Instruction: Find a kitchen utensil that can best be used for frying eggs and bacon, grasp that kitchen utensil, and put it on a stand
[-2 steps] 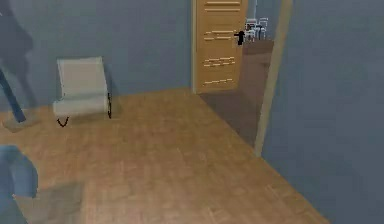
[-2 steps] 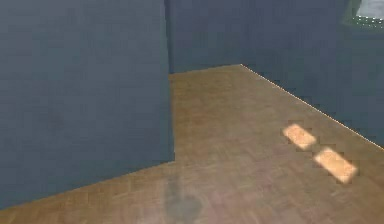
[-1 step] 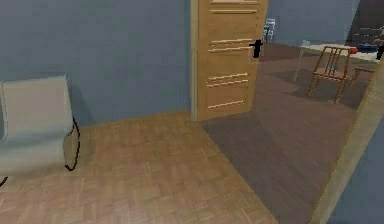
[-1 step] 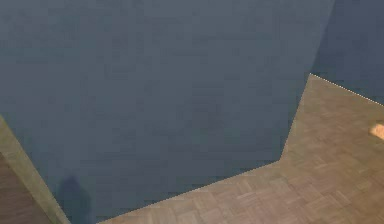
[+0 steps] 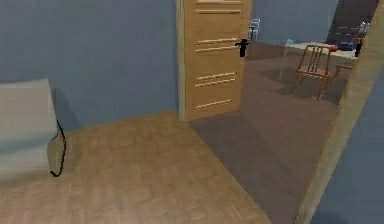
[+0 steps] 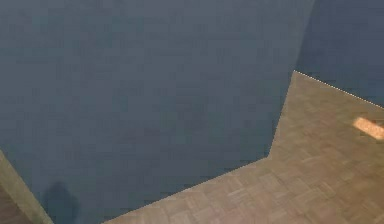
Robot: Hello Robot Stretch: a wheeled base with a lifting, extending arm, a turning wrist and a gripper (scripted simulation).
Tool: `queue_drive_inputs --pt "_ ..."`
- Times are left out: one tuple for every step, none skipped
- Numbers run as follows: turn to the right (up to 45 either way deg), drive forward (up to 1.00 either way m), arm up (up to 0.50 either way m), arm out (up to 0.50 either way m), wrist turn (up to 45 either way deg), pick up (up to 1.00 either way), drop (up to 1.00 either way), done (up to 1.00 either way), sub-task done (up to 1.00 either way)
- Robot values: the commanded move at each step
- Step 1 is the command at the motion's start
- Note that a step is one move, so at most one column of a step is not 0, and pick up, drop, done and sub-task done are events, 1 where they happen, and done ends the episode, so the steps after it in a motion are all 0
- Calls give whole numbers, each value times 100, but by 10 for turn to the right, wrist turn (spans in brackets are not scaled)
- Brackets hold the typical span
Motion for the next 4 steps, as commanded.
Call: queue_drive_inputs --pt "0 85 0 0 0 0 0 0 0" --pt "210 0 0 0 0 0 0 0 0" --pt "0 50 0 0 0 0 0 0 0" --pt "420 0 0 0 0 0 0 0 0"
